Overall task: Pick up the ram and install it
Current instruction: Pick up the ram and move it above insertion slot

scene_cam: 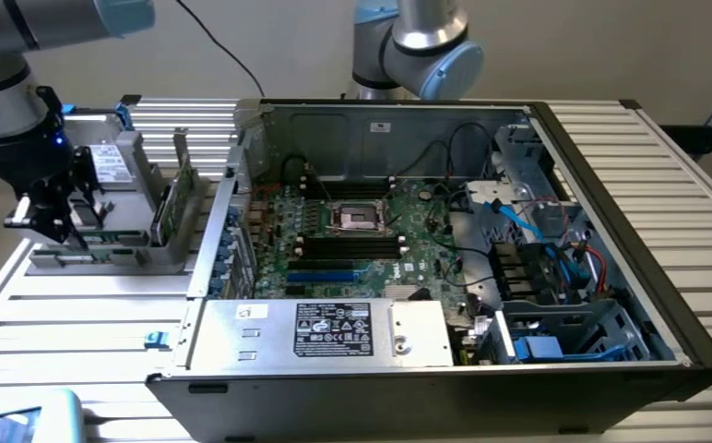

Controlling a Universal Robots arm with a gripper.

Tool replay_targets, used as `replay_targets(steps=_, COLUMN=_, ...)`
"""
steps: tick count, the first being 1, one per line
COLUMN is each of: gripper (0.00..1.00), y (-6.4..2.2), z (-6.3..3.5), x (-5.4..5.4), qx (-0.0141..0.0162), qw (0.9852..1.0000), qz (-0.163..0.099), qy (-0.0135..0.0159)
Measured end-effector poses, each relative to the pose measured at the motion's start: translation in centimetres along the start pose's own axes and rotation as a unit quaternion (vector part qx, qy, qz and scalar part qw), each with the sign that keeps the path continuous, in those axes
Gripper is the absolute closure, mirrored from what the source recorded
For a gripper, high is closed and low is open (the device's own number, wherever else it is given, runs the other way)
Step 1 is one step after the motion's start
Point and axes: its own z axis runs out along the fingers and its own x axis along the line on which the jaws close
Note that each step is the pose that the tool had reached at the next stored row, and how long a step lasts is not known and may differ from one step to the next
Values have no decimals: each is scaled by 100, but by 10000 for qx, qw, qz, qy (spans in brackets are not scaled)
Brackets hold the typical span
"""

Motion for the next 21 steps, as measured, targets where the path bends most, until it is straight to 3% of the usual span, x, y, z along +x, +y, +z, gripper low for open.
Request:
replay_targets(steps=10, gripper=51, y=-20, z=182, x=4, qx=0, qw=10000, qz=4, qy=0)
replay_targets(steps=14, gripper=51, y=-19, z=255, x=-40, qx=0, qw=10000, qz=4, qy=0)
replay_targets(steps=21, gripper=51, y=19, z=313, x=-48, qx=-3, qw=10000, qz=3, qy=1)
